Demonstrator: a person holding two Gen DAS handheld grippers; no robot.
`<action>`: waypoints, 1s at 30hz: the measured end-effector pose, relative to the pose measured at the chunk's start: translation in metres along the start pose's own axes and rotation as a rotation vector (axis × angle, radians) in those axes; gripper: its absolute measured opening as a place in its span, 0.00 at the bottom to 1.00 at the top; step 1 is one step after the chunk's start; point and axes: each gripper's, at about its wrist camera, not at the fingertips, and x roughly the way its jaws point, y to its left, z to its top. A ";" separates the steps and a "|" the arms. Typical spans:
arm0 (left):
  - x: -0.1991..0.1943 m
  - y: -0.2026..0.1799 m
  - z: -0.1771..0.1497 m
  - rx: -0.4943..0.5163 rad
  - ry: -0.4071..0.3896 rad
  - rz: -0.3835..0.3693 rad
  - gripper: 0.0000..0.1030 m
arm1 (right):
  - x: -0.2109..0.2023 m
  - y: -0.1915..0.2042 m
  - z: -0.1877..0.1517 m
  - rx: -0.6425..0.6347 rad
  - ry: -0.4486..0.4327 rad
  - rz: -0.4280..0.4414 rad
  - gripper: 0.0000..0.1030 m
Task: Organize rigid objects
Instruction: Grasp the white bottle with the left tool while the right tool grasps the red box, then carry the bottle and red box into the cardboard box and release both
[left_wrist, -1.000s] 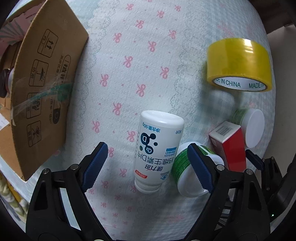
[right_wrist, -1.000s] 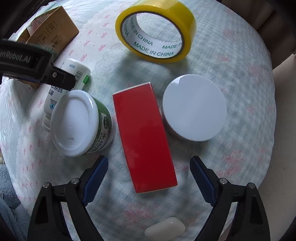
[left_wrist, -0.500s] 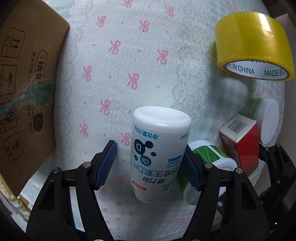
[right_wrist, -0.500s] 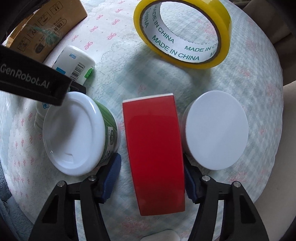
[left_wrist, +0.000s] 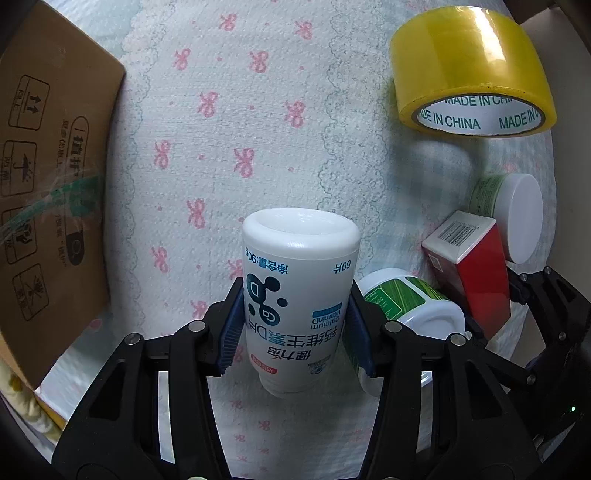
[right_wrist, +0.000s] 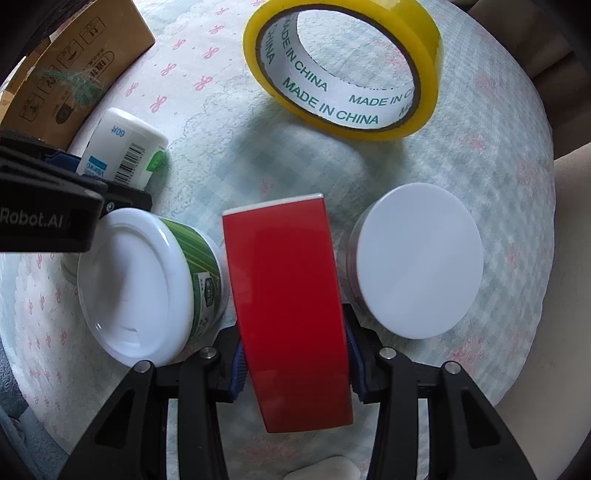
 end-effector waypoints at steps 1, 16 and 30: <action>-0.005 -0.002 0.000 -0.001 -0.002 -0.002 0.46 | -0.001 -0.002 -0.001 0.007 -0.001 0.000 0.39; -0.082 -0.010 -0.016 0.042 -0.080 -0.035 0.45 | -0.069 -0.039 -0.023 0.130 -0.055 0.016 0.39; -0.221 -0.002 -0.060 0.143 -0.250 -0.108 0.45 | -0.191 -0.016 -0.036 0.280 -0.142 -0.009 0.39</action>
